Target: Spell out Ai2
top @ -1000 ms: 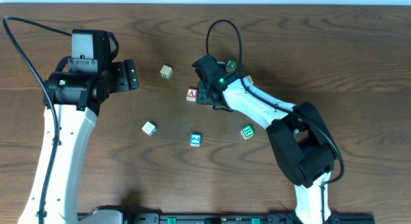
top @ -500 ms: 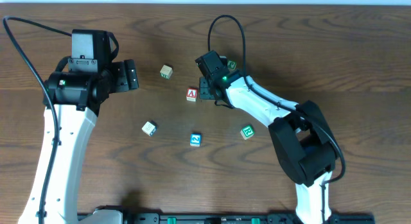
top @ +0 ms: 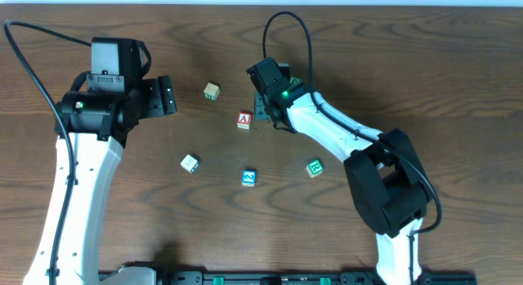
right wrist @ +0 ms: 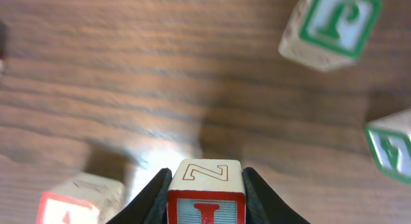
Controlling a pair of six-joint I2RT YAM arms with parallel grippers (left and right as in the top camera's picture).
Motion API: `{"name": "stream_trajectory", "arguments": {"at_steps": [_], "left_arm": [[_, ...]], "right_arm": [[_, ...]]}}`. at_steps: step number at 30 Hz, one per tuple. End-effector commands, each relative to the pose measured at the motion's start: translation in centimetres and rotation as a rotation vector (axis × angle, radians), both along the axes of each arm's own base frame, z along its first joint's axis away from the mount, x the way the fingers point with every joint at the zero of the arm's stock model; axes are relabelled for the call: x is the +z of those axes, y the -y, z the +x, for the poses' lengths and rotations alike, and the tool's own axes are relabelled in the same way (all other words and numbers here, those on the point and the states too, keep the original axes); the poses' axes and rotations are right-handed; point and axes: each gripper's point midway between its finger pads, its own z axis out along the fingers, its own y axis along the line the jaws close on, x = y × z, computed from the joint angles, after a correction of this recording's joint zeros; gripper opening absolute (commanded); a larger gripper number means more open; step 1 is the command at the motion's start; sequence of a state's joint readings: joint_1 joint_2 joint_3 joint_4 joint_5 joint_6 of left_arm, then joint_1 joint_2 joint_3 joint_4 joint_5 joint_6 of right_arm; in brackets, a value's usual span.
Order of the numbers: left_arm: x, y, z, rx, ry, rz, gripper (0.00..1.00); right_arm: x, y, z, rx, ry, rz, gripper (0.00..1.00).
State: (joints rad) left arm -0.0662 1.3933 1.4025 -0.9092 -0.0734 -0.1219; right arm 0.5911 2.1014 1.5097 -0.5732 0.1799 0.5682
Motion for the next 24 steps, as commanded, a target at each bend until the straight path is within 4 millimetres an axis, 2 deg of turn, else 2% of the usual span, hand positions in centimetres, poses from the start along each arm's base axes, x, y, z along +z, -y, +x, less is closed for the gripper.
{"name": "stream_trajectory", "arguments": {"at_steps": [1, 10, 18, 24], "left_arm": [[0.1, 0.0, 0.1, -0.016, -0.001, 0.0, 0.95], [0.1, 0.0, 0.0, -0.016, -0.004, 0.0, 0.95], [0.1, 0.0, 0.0, -0.016, -0.004, 0.001, 0.95], [0.1, 0.0, 0.0, -0.016, -0.004, 0.0, 0.95]], "right_arm": [[-0.2, 0.8, 0.3, -0.045, -0.007, -0.015, 0.29], [-0.4, 0.1, -0.1, -0.062, -0.034, 0.034, 0.29], [-2.1, -0.1, -0.4, -0.074, -0.067, 0.038, 0.28], [-2.0, -1.2, -0.4, -0.075, -0.076, 0.097, 0.28]]}}
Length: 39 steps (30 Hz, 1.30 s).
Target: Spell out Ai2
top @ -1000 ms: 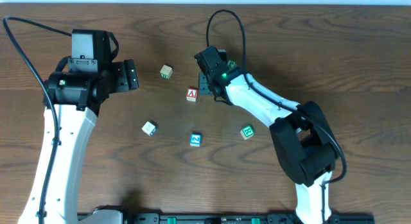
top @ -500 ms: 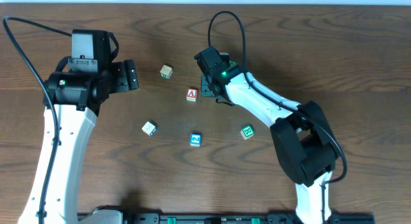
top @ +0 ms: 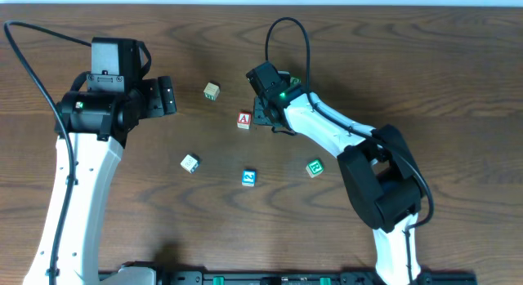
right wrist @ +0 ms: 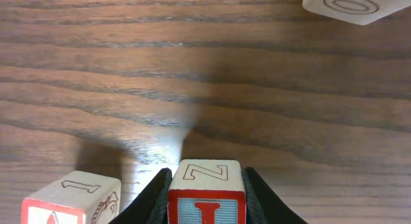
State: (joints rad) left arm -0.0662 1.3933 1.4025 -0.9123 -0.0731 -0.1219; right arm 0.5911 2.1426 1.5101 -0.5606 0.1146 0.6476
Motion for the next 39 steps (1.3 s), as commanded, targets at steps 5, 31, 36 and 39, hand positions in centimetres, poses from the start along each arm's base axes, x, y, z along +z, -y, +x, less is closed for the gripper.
{"name": "stream_trajectory", "arguments": {"at_steps": [5, 31, 36, 39], "left_arm": [[0.1, 0.0, 0.1, -0.015, -0.001, 0.0, 0.95], [-0.1, 2.4, -0.1, -0.139, -0.015, -0.074, 0.95], [-0.7, 3.9, -0.5, -0.186, -0.031, -0.074, 0.96], [-2.6, 5.2, -0.1, -0.221, -0.029, -0.073, 0.96]], "right_arm": [[-0.1, -0.5, 0.1, -0.023, -0.012, 0.029, 0.28], [8.1, 4.8, 2.8, -0.103, 0.134, -0.04, 0.75], [12.8, 9.8, 1.8, -0.202, 0.159, -0.087, 0.84], [15.3, 12.5, 1.2, -0.253, 0.174, -0.087, 0.84]]}}
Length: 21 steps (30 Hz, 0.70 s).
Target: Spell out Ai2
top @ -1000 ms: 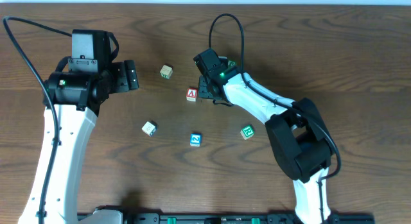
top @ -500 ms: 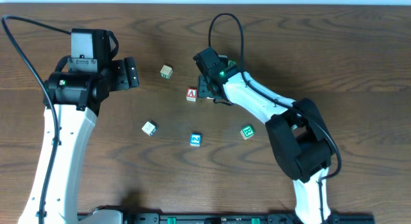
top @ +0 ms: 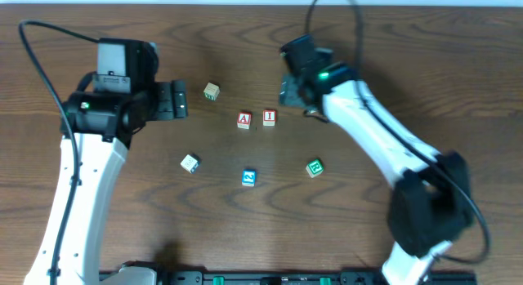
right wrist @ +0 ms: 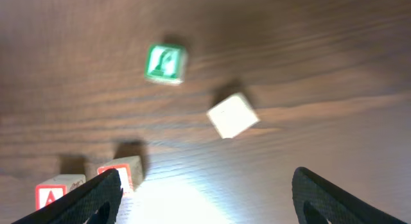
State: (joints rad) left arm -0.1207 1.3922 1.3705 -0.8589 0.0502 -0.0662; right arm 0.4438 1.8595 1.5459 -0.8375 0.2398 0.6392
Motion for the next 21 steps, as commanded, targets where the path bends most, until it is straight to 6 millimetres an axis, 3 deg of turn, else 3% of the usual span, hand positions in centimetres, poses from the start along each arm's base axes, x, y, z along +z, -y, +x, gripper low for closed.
{"name": "stream_trajectory", "arguments": {"at_steps": [1, 9, 11, 17, 21], "left_arm": [[-3.0, 1.9, -0.1, -0.073, -0.027, -0.002, 0.95], [-9.2, 8.1, 1.5, -0.238, -0.022, 0.036, 0.95], [-11.7, 9.9, 1.9, -0.276, -0.052, 0.076, 0.96], [-17.9, 13.1, 0.8, -0.38, -0.171, 0.142, 0.95], [-19.6, 14.4, 0.9, -0.403, -0.178, 0.146, 0.95]], "right_arm": [[4.6, 3.8, 0.4, -0.087, 0.088, -0.014, 0.85], [8.0, 11.0, -4.0, -0.203, 0.031, -0.121, 0.89], [8.9, 12.5, -5.4, -0.232, 0.018, -0.127, 0.89], [11.7, 15.3, -8.3, -0.296, 0.037, -0.113, 0.95], [12.3, 16.8, -9.5, -0.332, 0.03, -0.115, 0.99]]}}
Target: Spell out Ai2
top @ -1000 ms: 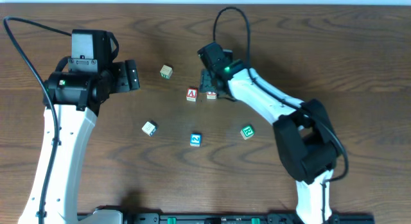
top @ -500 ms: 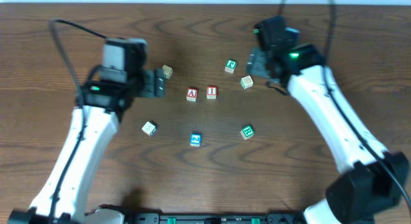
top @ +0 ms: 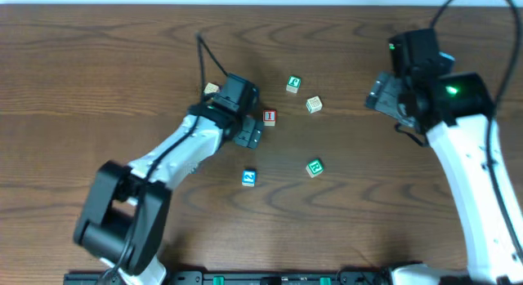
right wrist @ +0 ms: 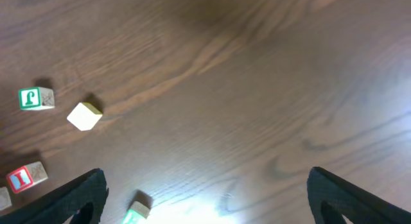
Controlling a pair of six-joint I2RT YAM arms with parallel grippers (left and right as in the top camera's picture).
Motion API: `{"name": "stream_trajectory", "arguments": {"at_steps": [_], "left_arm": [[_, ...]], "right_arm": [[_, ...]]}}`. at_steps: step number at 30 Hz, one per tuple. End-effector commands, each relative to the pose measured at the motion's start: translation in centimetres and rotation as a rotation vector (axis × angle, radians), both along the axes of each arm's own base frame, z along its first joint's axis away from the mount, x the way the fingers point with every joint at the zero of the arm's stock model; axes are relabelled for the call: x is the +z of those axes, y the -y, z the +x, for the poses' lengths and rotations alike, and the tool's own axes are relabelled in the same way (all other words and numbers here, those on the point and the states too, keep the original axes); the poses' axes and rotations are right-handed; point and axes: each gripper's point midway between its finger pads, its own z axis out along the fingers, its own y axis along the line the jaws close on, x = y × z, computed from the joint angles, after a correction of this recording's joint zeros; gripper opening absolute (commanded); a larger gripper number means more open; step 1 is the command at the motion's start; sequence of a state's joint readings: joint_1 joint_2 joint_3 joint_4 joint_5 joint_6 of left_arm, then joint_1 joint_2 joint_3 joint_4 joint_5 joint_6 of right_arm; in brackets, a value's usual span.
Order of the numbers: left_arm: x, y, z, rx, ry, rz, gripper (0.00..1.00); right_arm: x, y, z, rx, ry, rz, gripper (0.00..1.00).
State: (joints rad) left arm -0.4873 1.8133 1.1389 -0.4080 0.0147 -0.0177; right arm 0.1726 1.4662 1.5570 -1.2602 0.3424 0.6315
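The red I block (top: 269, 117) (right wrist: 26, 177) stands on the table at the centre. The red A block that belongs just left of it is hidden under my left gripper (top: 250, 131), which reaches in from the lower left; its jaws cannot be made out. The blue 2 block (top: 249, 178) lies below them, apart from both. My right gripper (top: 380, 95) (right wrist: 209, 208) hangs wide open and empty at the far right, high above the table.
A green block (top: 293, 84) (right wrist: 36, 98) and a beige block (top: 314, 104) (right wrist: 84, 116) lie up and right of the I block. Another green block (top: 314, 166) (right wrist: 136, 210) lies lower right. A beige block (top: 211, 89) peeks out by the left arm.
My right arm has drawn back to the far right, still open. My left arm has come from the left side to the centre, its gripper now covering the spot where the A block stood.
My right gripper held the I block just right of the A block, then lower by the table. Then the I block stood beside the A and the gripper was open, pulled away. Now the right arm is far right and the left gripper sits over the A.
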Motion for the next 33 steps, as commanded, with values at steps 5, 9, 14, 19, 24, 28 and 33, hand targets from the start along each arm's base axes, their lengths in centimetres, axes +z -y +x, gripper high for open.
{"name": "stream_trajectory", "arguments": {"at_steps": [5, 9, 14, 19, 24, 28, 33], "left_arm": [[-1.7, -0.7, 1.2, 0.077, 0.039, 0.069, 0.95], [-1.3, -1.1, 1.9, 0.107, 0.075, 0.085, 0.89], [-0.9, -0.8, 2.7, 0.117, 0.108, 0.064, 0.79], [-1.1, -0.7, 2.7, 0.166, 0.1, 0.041, 0.73], [-1.1, -0.5, 3.1, 0.208, 0.108, 0.013, 0.73], [-1.8, -0.6, 3.0, 0.243, 0.09, -0.002, 0.73], [-2.8, -1.0, 3.1, 0.28, 0.046, -0.042, 0.71]], "right_arm": [[0.7, 2.1, -1.5, -0.038, -0.026, -0.03, 0.99], [0.6, 2.1, -1.7, -0.038, -0.035, -0.031, 0.99], [0.6, 2.1, -1.7, -0.038, -0.034, -0.031, 0.99], [0.6, 2.1, -1.7, -0.038, -0.035, -0.031, 0.99], [0.6, 2.1, -1.7, -0.038, -0.036, -0.031, 0.99], [0.6, 2.1, -1.8, -0.038, -0.038, -0.031, 0.99], [0.6, 2.1, -1.8, -0.038, -0.039, -0.031, 0.99]]}}
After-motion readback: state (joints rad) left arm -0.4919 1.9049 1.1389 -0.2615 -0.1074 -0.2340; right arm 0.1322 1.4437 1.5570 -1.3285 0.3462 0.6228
